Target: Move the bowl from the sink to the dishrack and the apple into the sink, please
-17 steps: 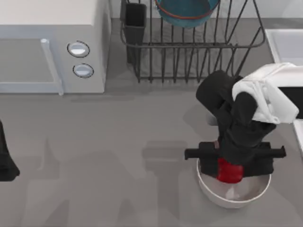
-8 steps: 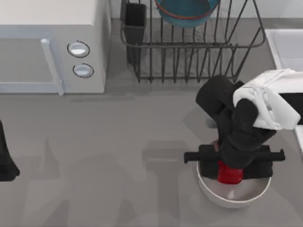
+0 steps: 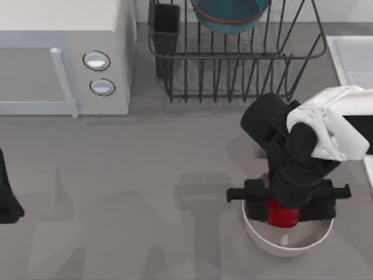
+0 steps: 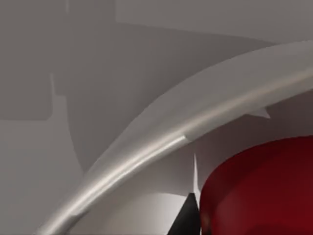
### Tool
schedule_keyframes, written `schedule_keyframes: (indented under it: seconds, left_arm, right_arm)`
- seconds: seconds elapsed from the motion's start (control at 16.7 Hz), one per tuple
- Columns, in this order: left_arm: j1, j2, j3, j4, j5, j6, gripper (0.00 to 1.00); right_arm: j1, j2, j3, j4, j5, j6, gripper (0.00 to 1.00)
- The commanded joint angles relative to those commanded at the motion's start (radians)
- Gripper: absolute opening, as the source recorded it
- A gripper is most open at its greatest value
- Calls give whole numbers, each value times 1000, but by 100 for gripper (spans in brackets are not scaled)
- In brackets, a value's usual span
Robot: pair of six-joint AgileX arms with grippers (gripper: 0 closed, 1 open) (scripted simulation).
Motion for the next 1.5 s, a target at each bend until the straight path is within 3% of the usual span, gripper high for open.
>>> schedule_keyframes:
  seconds: [0.18, 0.24, 0.66, 0.72, 1.5]
  left_arm:
    - [0, 0, 0, 0, 0, 0, 100]
    - [0, 0, 0, 0, 0, 0, 100]
    - [0, 0, 0, 0, 0, 0, 100]
    - [0, 0, 0, 0, 0, 0, 100]
    - [0, 0, 0, 0, 0, 0, 100]
  right_arm:
    - [0, 0, 0, 0, 0, 0, 2]
    - [0, 0, 0, 0, 0, 0, 0]
    - [0, 0, 0, 0, 0, 0, 0]
    - [22, -104, 5, -66, 10, 2, 0]
    - [19, -233, 265, -456, 9, -3, 0]
